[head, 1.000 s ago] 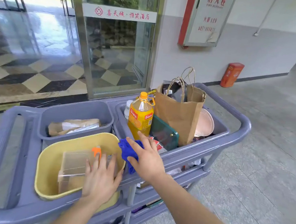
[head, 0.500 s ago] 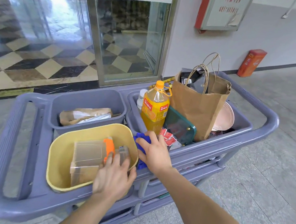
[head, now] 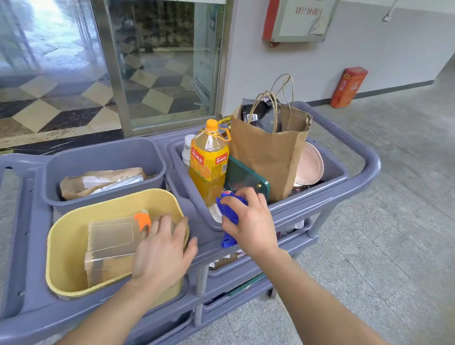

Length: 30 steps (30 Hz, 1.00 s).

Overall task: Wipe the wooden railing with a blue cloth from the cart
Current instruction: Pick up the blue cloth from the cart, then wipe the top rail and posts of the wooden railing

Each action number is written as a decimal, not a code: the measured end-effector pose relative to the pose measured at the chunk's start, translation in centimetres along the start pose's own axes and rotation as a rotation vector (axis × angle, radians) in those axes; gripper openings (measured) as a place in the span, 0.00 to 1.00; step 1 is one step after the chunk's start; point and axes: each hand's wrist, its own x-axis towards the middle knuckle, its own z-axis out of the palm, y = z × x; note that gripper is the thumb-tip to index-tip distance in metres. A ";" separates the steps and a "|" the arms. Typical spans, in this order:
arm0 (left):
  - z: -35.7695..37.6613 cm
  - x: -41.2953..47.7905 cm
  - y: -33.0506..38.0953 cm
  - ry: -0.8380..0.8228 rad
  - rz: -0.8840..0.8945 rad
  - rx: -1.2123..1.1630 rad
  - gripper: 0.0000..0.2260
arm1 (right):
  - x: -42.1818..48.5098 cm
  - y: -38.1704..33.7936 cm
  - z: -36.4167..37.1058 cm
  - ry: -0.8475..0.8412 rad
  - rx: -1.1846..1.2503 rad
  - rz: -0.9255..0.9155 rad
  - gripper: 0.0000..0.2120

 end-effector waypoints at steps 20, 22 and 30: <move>-5.4 0.1 25.8 0.135 0.536 -0.213 0.25 | -17.3 13.7 -20.4 0.239 -0.236 0.458 0.14; -5.5 -0.3 28.7 0.129 0.603 -0.231 0.25 | -19.5 14.8 -22.4 0.267 -0.281 0.523 0.14; -5.2 -1.3 39.4 0.051 0.881 -0.294 0.31 | -27.2 17.4 -28.3 0.377 -0.423 0.774 0.15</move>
